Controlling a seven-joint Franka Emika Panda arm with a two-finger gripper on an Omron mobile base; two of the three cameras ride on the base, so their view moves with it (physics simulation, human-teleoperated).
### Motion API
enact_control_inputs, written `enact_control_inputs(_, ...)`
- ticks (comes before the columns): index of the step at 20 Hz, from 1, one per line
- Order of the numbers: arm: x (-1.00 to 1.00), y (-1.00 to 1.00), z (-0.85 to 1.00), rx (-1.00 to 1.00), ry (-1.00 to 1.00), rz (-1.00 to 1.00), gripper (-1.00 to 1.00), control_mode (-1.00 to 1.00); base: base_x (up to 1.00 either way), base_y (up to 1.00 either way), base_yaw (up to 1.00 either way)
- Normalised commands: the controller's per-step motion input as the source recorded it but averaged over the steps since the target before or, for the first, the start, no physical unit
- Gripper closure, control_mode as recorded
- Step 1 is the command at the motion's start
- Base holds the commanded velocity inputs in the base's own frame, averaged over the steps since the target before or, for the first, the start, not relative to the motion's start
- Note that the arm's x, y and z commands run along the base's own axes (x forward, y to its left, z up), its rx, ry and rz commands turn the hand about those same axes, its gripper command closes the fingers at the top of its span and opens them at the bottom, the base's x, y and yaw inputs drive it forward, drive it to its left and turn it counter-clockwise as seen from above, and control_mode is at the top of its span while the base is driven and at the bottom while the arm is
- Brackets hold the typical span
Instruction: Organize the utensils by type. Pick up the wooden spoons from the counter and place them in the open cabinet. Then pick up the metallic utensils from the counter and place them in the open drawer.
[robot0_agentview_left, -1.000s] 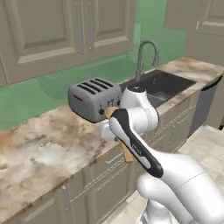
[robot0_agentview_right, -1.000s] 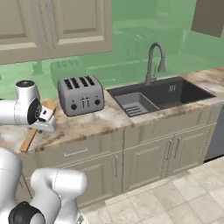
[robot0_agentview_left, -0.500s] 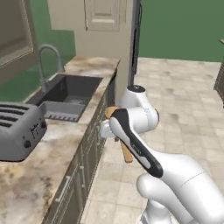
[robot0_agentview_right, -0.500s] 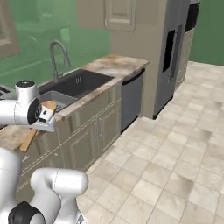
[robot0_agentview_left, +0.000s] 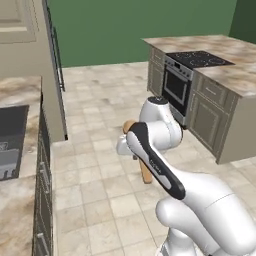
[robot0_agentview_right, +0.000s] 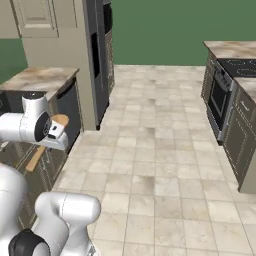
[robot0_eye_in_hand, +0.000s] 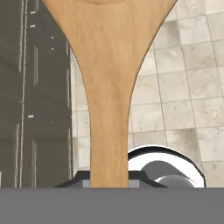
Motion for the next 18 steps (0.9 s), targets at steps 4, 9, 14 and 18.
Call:
enact_control_inputs(4, 0.00, 0.00, 0.00, 0.00, 0.00, 0.00, 1.00, 1.00, 0.26, 0.01, -0.20)
enact_control_inputs(9, 0.00, 0.00, 0.00, 0.00, 0.00, 0.00, 1.00, 1.00, 0.28, 0.02, -0.14)
enact_control_inputs(14, 0.00, 0.00, 0.00, 0.00, 0.00, 0.00, 1.00, 1.00, 0.51, 0.02, -0.10)
enact_control_inputs(18, 0.00, 0.00, 0.00, 0.00, 0.00, 0.00, 1.00, 1.00, 0.90, 0.00, -0.08)
